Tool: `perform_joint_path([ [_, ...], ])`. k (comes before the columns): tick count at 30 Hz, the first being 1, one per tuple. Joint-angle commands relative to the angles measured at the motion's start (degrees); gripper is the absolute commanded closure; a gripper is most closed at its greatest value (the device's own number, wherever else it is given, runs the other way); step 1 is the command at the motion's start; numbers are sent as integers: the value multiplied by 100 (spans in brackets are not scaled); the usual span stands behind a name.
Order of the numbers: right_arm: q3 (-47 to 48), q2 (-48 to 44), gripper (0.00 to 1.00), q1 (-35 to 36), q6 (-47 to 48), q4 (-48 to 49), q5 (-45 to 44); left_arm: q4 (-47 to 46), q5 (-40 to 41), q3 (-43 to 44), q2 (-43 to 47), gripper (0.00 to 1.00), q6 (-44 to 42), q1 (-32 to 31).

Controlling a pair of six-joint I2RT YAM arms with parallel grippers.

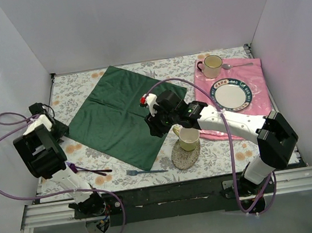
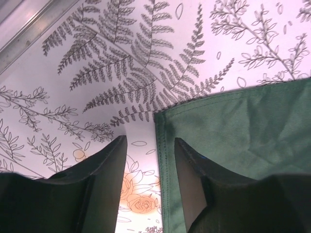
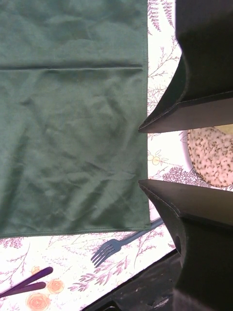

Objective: Fold the napkin, place the utensils inside, and roll it up
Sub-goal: Fold the napkin

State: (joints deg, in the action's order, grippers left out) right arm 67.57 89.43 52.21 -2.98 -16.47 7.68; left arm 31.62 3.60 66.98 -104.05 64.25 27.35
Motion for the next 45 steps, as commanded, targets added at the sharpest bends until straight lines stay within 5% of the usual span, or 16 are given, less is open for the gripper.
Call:
perform_joint_path([
  [1, 19, -163, 49, 27, 8, 241, -74, -401, 62, -62, 87, 59, -167, -28],
  [14, 2, -48, 50, 18, -18, 267, 5, -543, 923, -343, -115, 62, -53, -468],
  [30, -42, -145, 50, 9, 35, 258, -197, -886, 950, -301, 51, 100, -88, -590],
  [39, -33, -171, 50, -175, -246, 118, -653, -323, 1187, 473, 683, 100, 132, -1644],
  [45, -104, -329, 50, -1096, -774, 12, -654, -138, 950, 1123, 615, 100, 500, -2629],
])
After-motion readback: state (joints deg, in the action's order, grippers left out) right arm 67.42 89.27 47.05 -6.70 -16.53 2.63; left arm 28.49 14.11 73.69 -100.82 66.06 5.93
